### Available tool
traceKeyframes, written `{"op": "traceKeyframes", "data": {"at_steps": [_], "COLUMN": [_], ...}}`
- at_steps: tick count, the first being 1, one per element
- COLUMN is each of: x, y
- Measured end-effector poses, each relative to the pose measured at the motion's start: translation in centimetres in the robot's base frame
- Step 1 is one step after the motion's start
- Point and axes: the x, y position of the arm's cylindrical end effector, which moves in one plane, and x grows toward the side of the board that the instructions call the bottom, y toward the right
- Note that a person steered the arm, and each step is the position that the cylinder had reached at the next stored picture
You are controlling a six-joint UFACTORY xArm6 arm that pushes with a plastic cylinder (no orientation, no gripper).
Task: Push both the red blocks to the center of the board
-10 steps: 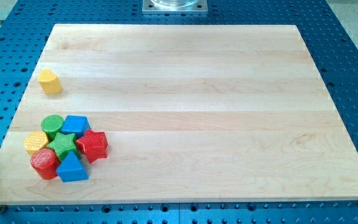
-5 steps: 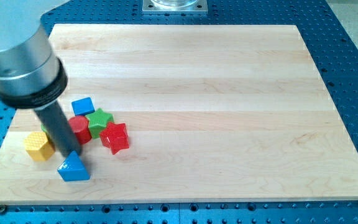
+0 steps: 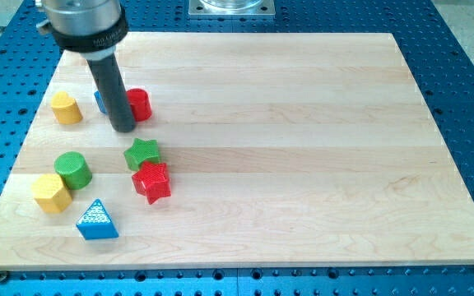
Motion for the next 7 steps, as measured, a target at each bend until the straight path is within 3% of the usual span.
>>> {"op": "traceKeyframes", "data": {"at_steps": [1,2,3,4,5,6,7], "x": [-1.9,-4.4,-4.5,-3.7,-8.6,-12.3,-5.3], "y": [-0.7,4.3,14.2,12.8,11.4,14.3,17.1]}}
